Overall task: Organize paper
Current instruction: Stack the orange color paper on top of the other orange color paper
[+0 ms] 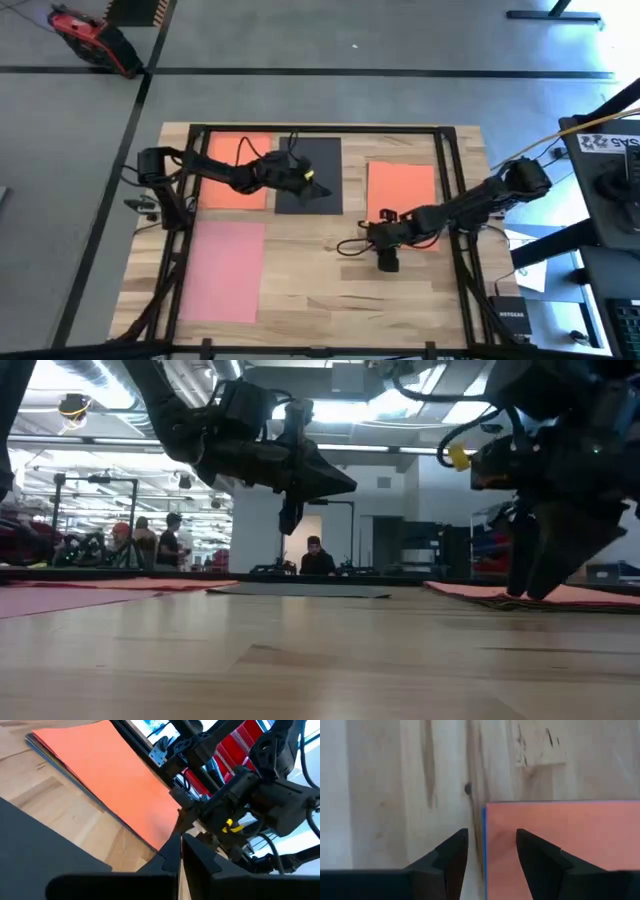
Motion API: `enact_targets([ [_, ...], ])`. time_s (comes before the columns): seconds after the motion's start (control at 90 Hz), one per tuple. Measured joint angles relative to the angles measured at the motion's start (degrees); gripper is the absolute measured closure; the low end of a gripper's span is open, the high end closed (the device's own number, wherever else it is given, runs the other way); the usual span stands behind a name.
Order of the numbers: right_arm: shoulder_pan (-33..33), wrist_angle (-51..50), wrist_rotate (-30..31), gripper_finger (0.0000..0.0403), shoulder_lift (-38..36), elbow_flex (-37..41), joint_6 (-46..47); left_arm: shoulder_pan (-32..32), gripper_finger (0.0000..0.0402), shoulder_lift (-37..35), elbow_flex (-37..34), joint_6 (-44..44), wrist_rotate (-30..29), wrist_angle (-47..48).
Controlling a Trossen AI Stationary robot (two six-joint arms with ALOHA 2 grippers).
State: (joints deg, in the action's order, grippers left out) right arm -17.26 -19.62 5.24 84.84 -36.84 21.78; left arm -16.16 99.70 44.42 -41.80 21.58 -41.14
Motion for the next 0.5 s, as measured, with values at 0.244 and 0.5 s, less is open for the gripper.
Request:
enact_targets([
  [0.244,0.00,0.16,0.14,0.0308,0.23,-0.02,0.35,-0.02,0.0402,0.00,0.00,0.02,0.00,1.53],
  [0.5,0.00,-1.17,0.17,0.0395,0.03,-1.87,0.35,0.07,0.0402,0.00,0.00,-0.02,0.02,1.16],
])
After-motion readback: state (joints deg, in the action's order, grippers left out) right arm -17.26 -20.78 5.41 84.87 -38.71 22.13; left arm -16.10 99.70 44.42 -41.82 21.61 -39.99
